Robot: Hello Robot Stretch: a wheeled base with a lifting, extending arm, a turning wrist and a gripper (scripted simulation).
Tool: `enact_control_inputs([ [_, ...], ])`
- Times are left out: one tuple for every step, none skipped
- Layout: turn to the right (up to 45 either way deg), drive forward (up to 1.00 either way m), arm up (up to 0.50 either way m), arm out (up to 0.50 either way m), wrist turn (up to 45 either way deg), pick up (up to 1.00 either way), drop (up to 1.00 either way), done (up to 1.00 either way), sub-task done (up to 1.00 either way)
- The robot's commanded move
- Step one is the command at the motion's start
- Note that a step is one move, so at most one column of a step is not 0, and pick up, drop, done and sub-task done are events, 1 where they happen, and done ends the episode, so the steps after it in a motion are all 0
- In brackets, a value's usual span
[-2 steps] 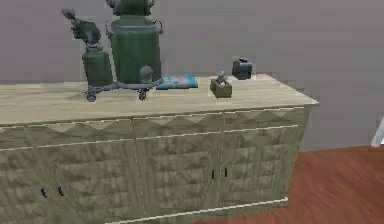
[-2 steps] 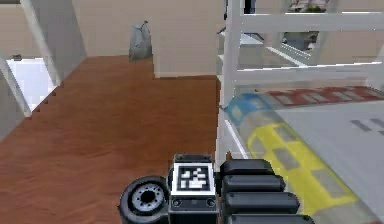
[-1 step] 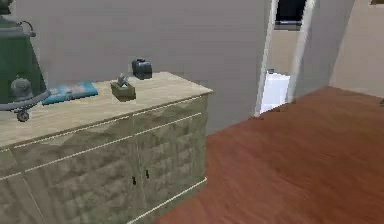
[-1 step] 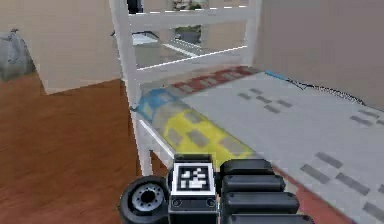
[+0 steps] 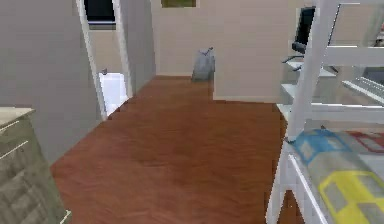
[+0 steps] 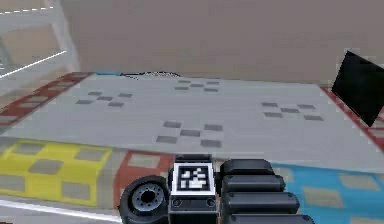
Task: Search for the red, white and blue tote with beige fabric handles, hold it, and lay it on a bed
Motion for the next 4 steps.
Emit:
enact_control_inputs([
  [45.0, 0.00, 0.00, 0.00, 0.0, 0.00, 0.00, 0.00, 0.00],
  [6.0, 0.00, 0.00, 0.00, 0.0, 0.00, 0.00, 0.00, 0.00],
  [0.0, 0.20, 0.00, 0.00, 0.0, 0.00, 0.00, 0.00, 0.00],
  [18.0, 0.00, 0.00, 0.00, 0.0, 0.00, 0.00, 0.00, 0.00],
])
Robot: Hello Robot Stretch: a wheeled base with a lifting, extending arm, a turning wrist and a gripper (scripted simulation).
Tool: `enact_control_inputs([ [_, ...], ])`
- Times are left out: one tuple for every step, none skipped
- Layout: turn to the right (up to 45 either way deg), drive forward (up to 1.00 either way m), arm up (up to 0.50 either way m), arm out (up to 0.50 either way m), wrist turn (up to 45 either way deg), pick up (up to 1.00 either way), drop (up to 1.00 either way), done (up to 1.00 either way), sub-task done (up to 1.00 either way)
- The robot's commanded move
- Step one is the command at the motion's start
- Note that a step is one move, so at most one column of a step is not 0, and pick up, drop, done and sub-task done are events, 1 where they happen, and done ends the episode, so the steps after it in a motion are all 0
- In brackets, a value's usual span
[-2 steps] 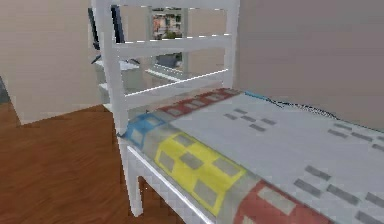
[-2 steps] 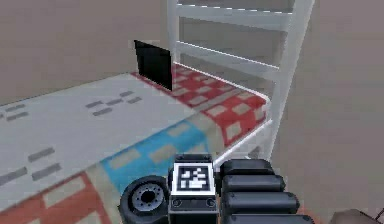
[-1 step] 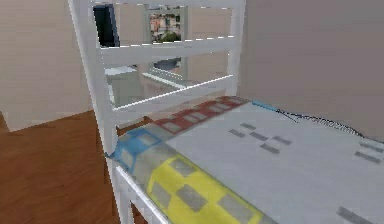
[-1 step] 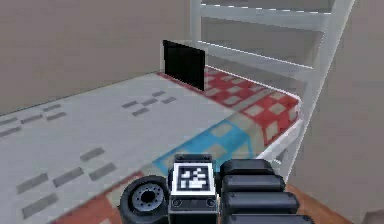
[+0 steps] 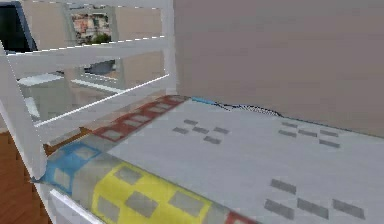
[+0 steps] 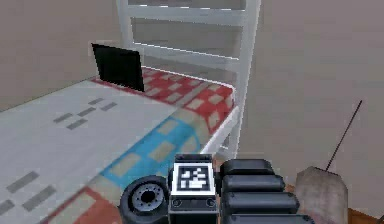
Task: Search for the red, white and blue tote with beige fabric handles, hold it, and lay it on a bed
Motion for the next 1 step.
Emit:
enact_control_inputs([
  [0.0, 0.00, 0.00, 0.38, 0.0, 0.00, 0.00, 0.00, 0.00],
])
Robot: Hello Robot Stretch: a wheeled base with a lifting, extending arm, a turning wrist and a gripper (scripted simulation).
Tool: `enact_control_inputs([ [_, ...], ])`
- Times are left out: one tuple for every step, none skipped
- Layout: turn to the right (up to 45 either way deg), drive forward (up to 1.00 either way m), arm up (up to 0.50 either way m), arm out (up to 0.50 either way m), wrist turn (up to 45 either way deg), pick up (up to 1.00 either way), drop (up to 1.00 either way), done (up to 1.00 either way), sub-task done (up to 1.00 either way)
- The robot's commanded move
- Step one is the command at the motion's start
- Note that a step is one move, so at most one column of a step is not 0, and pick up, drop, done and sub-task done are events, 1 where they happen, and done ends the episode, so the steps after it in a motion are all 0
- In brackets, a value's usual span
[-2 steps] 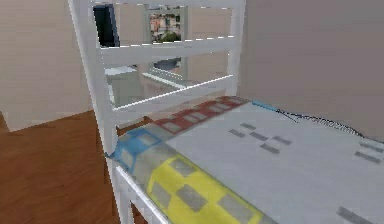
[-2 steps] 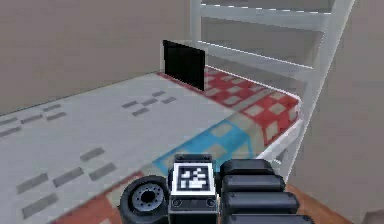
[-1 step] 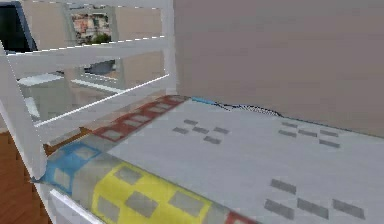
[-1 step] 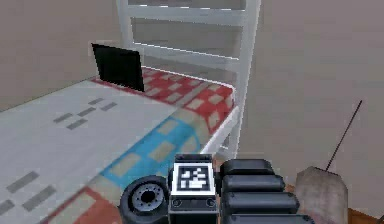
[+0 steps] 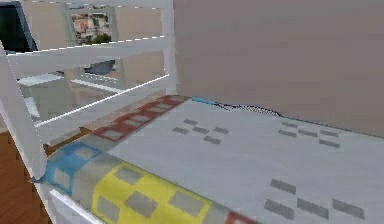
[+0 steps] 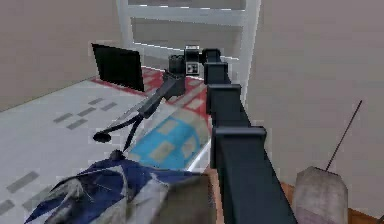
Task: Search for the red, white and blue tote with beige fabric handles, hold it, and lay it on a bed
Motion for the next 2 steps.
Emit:
enact_control_inputs([
  [0.0, 0.00, 0.00, 0.00, 39.0, 0.00, 0.00, 0.00, 0.00],
  [0.0, 0.00, -0.20, 0.00, 0.0, 0.00, 0.00, 0.00, 0.00],
])
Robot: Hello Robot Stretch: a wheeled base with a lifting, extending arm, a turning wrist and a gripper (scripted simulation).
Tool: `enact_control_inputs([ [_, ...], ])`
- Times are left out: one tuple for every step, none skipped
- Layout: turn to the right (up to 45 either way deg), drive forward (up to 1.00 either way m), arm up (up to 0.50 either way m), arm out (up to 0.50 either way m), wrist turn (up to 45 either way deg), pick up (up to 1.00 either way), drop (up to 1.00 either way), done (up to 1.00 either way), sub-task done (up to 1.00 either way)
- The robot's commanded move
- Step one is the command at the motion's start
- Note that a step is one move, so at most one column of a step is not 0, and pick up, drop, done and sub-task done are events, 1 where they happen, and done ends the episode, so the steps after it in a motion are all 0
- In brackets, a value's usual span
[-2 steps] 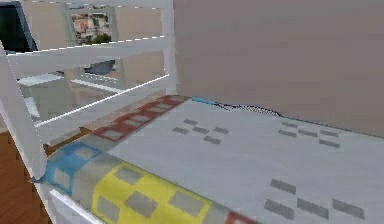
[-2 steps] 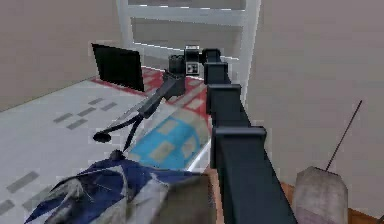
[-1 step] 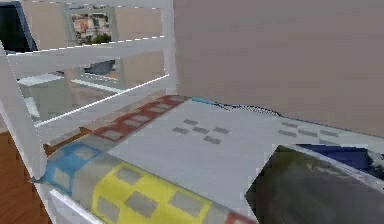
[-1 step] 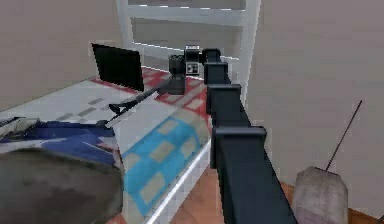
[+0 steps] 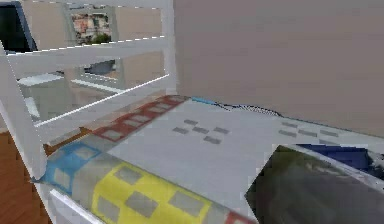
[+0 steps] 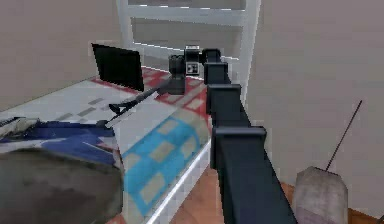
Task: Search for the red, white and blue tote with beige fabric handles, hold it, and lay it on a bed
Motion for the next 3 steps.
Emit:
enact_control_inputs([
  [0.0, 0.00, 0.00, 0.00, 0.0, 0.00, 1.00, 0.00, 0.00],
  [0.0, 0.00, 0.00, -0.10, 0.0, 0.00, 0.00, 0.00, 0.00],
  [0.0, 0.00, 0.00, 0.00, 0.0, 0.00, 0.00, 1.00, 0.00],
])
